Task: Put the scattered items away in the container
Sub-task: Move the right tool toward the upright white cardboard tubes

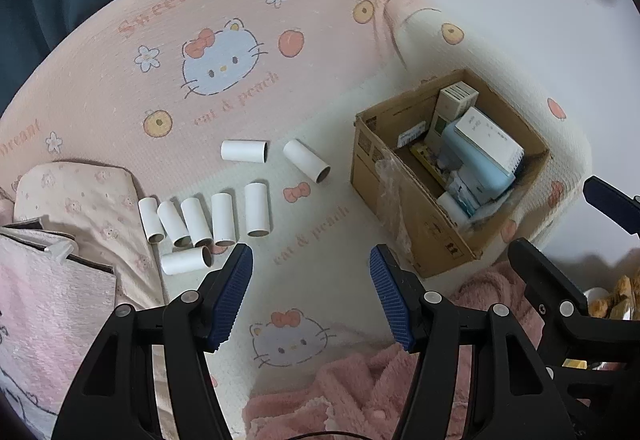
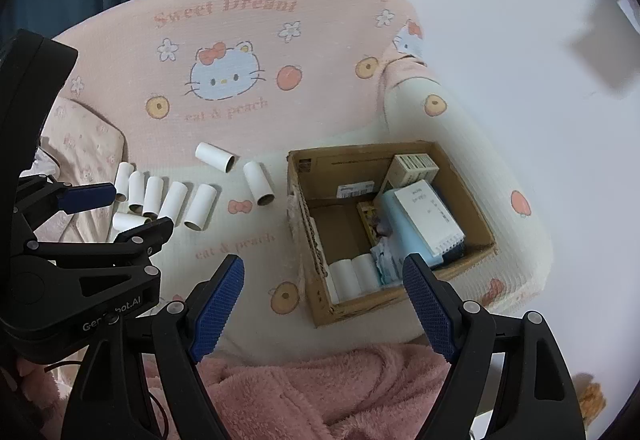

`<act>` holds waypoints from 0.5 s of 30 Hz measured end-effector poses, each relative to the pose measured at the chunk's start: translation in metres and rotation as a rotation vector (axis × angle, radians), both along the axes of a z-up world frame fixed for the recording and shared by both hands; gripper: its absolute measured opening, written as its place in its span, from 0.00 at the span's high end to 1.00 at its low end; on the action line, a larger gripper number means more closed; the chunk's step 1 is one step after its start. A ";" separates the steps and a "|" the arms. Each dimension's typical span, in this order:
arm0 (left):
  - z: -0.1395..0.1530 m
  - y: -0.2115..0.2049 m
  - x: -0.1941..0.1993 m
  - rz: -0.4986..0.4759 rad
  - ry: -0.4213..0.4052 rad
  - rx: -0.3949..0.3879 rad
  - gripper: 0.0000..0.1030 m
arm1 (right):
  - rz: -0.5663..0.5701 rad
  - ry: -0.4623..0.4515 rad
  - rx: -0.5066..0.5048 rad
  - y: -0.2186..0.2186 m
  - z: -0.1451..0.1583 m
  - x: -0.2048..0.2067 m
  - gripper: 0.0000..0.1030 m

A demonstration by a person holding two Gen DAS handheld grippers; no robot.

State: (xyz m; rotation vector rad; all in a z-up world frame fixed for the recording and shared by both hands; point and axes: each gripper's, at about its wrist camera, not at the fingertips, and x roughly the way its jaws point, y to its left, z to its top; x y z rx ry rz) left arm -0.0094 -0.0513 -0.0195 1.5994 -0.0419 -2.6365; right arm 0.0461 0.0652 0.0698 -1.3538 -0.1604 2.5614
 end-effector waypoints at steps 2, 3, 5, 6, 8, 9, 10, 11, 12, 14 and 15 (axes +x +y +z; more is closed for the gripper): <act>-0.004 -0.006 -0.002 0.003 -0.004 0.017 0.37 | 0.004 -0.005 0.003 -0.001 -0.003 -0.004 0.22; -0.006 -0.009 -0.002 0.004 -0.008 0.025 0.37 | 0.006 -0.012 0.005 -0.002 -0.004 -0.007 0.22; -0.011 -0.014 -0.004 0.006 -0.015 0.040 0.37 | 0.013 -0.021 0.017 -0.006 -0.008 -0.011 0.22; -0.016 -0.017 -0.004 0.008 -0.023 0.048 0.37 | 0.019 -0.027 0.030 -0.009 -0.011 -0.015 0.22; -0.023 -0.022 -0.006 0.012 -0.038 0.057 0.37 | 0.032 -0.038 0.045 -0.012 -0.016 -0.018 0.22; -0.028 -0.026 -0.007 0.020 -0.048 0.064 0.37 | 0.041 -0.044 0.055 -0.015 -0.019 -0.022 0.22; -0.031 -0.029 -0.008 0.025 -0.055 0.067 0.37 | 0.053 -0.047 0.062 -0.019 -0.023 -0.026 0.22; -0.035 -0.033 -0.009 0.027 -0.062 0.072 0.37 | 0.062 -0.051 0.067 -0.022 -0.027 -0.029 0.22; -0.039 -0.038 -0.010 0.028 -0.069 0.080 0.37 | 0.066 -0.056 0.073 -0.023 -0.030 -0.033 0.22; -0.048 -0.049 -0.013 0.040 -0.089 0.086 0.37 | 0.079 -0.057 0.091 -0.029 -0.037 -0.041 0.22; -0.052 -0.054 -0.014 0.045 -0.091 0.090 0.37 | 0.091 -0.051 0.096 -0.032 -0.041 -0.045 0.22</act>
